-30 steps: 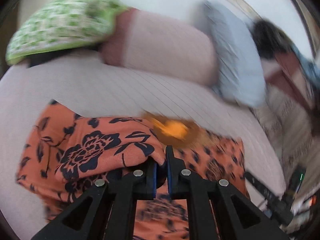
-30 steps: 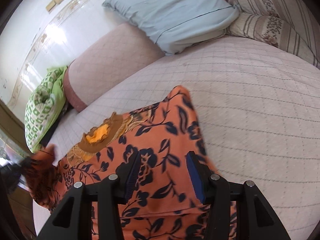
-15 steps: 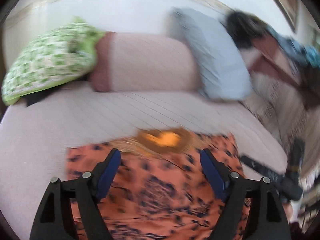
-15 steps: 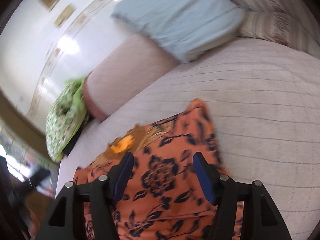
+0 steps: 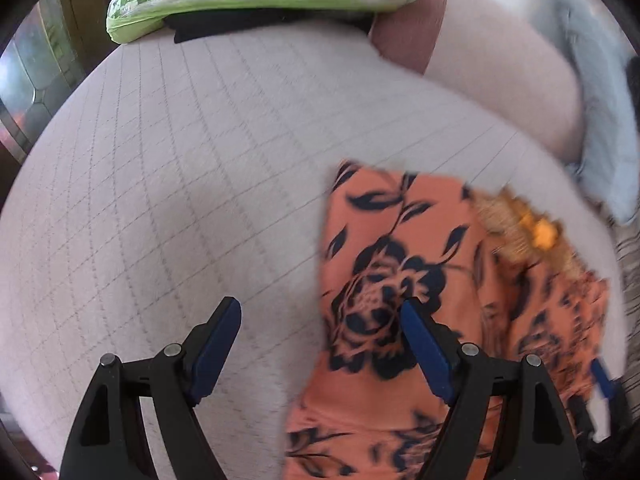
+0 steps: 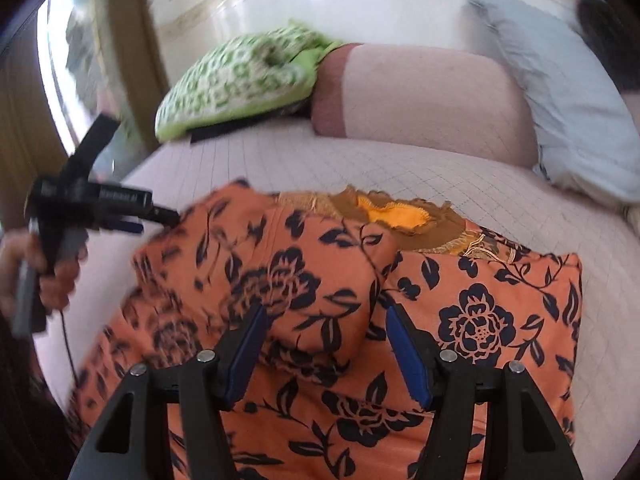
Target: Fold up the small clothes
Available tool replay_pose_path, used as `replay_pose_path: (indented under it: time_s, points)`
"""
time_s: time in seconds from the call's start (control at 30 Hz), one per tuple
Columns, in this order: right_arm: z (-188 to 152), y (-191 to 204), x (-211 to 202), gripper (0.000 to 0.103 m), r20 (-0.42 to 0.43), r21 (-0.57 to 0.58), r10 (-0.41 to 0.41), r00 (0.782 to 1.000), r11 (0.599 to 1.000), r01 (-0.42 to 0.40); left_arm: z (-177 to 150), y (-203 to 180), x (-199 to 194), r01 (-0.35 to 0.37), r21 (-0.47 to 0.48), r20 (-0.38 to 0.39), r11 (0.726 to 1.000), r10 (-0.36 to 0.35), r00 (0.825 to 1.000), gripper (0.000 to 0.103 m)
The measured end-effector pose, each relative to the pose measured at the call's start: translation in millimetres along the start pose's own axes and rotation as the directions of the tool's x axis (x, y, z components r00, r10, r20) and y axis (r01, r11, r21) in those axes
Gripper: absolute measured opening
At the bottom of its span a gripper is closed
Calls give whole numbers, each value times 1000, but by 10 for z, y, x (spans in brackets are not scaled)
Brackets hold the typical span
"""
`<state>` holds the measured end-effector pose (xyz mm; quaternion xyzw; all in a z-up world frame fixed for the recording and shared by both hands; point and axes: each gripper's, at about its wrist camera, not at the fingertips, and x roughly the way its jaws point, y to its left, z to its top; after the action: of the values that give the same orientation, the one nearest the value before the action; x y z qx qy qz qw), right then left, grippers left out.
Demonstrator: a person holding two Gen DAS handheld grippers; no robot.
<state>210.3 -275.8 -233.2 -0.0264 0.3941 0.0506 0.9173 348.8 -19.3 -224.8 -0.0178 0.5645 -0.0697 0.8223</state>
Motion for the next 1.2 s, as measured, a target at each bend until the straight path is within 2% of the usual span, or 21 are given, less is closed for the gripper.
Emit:
replay_pose_path:
  time_s: [0.17,0.27,0.4,0.5,0.53,0.57,0.6,0.67,0.73,0.77,0.83,0.9,0.97,1.03,1.07,1.1,1.13,1.17,1.2]
  points:
    - [-143,190,145,65,-50,-182,-104,993,979,94,-150,-110,191,-23,71,-47,997,26,999,83]
    - [-174,265,220,65,-47,-239,-152,987,961,137,-190,-166,194,-15,72,-49,997,18,999,83]
    - [-120,444,306,65,41,-278,-257,966,925,258,-240,-212,160,-11,74,-49,997,15,999,83]
    - [-134,600,431,65,105,-357,-330,938,868,345,-158,-164,220,-2,71,-53,997,6,999,83]
    - [-147,626,470,63,104,-373,-328,939,862,342,-171,-118,213,3,69,-55,998,1,998,83]
    - [-152,630,475,51,98,-371,-314,944,869,327,-168,-70,213,8,66,-58,998,-4,998,83]
    - [-134,599,485,22,76,-354,-301,951,883,308,-168,-54,210,12,61,-60,998,-8,998,83]
    - [-47,430,395,13,67,-246,-268,961,929,276,-161,27,172,15,52,-60,999,-12,998,83]
    - [32,171,292,10,55,-113,-244,968,962,249,-155,61,142,9,47,-51,999,-7,999,82]
    - [60,-21,222,9,50,-11,-221,974,975,221,-150,69,115,4,48,-45,999,-2,999,82]
    - [51,-505,101,9,28,226,-170,985,961,159,-161,71,94,-8,58,-41,998,10,999,83]
    - [-113,-1048,25,9,5,479,-75,997,876,63,-192,64,97,0,76,-48,997,4,999,83]
    - [-409,-1482,34,9,-27,677,12,1000,736,9,-232,27,91,1,105,-55,994,4,998,83]
    - [-758,-1815,66,10,-34,830,83,996,557,-18,-279,-16,75,-30,145,-40,989,36,999,83]
    - [-973,-1962,89,11,-14,901,143,990,431,-49,-297,-34,62,-39,164,-35,986,46,998,83]
    - [-1108,-2054,105,11,50,934,206,977,337,-119,-314,-47,46,-49,182,-29,982,55,998,83]
    - [-1194,-2113,93,10,85,950,239,967,273,-151,-325,-54,37,-54,193,-25,980,60,998,83]
    - [-1229,-2155,66,11,96,956,245,965,249,-158,-334,-51,30,-55,199,-26,979,61,998,83]
    - [-1246,-2187,-19,11,102,958,220,970,241,-156,-338,-41,27,-51,195,-31,980,58,998,83]
